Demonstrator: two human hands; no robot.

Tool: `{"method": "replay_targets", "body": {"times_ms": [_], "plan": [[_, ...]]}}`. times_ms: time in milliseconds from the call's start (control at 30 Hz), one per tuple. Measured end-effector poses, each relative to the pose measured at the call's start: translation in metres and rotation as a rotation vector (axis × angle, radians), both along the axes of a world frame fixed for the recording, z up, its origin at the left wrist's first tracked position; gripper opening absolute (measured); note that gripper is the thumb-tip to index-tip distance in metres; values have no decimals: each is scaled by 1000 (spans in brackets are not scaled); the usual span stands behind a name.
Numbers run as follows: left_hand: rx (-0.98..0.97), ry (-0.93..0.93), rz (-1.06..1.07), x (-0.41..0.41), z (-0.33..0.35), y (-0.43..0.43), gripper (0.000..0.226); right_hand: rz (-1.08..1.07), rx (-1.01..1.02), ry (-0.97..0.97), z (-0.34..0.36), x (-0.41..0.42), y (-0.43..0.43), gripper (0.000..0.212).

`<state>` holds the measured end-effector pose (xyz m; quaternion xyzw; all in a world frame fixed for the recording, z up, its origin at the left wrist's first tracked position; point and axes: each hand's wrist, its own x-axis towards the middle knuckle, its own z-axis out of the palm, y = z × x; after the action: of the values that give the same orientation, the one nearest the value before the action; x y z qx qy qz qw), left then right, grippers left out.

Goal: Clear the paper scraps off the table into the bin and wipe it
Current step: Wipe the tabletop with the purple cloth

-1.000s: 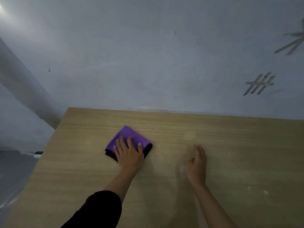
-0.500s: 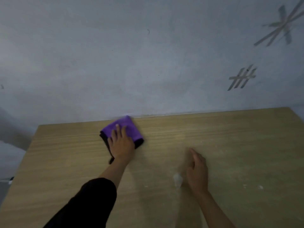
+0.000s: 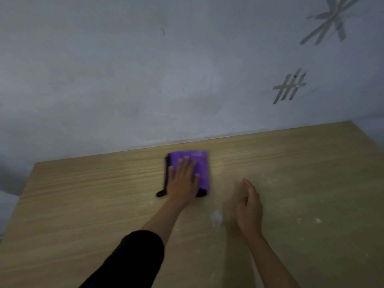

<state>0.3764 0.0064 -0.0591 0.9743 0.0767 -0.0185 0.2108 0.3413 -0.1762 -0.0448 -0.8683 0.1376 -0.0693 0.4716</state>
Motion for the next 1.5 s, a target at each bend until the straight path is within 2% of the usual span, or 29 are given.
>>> {"method": "replay_targets", "body": {"times_ms": [100,167,300,367,467,533,633,700,833,967,1033,1167,1233,1333,1400,1500], "plan": [[-1,-13,380,-24,-3,39,54,-40,-67,19,0,-14,-24,59],[16,12,488,-44,-4,46,52,-41,-61,42,1,-26,-39,59],[72,4,445,-72,-8,-2,63,40,-63,14,-3,-40,-56,63],[70,-6,301,-84,-6,-48,61,84,-65,-8,-7,-44,-60,66],[74,28,18,-102,-3,-112,52,186,-79,10,-9,-44,-68,59],[83,42,-29,-108,-4,-127,51,287,-195,-4,-10,-46,-75,47],[103,8,78,-120,-12,-103,52,443,-542,-48,-18,-57,-89,49],[90,22,201,-142,-12,-70,58,506,-664,-28,-20,-67,-98,51],[111,64,419,-205,-5,-26,69,660,-708,1,-19,-84,-115,58],[78,51,565,-216,-3,-67,74,693,-675,-13,-16,-93,-124,59],[65,41,468,-206,-6,-110,70,702,-663,-27,-14,-98,-127,57],[119,24,103,-204,-10,-193,61,701,-629,-58,-13,-108,-139,60],[146,21,82,-210,-13,-195,62,697,-621,-58,-13,-113,-147,60],[98,-4,331,-236,-9,-155,63,697,-613,-77,-15,-121,-164,59],[69,59,523,-273,-6,-113,66,731,-612,-53,-16,-128,-172,65],[97,75,670,-334,1,-77,75,734,-591,-57,-16,-139,-175,66]]}}
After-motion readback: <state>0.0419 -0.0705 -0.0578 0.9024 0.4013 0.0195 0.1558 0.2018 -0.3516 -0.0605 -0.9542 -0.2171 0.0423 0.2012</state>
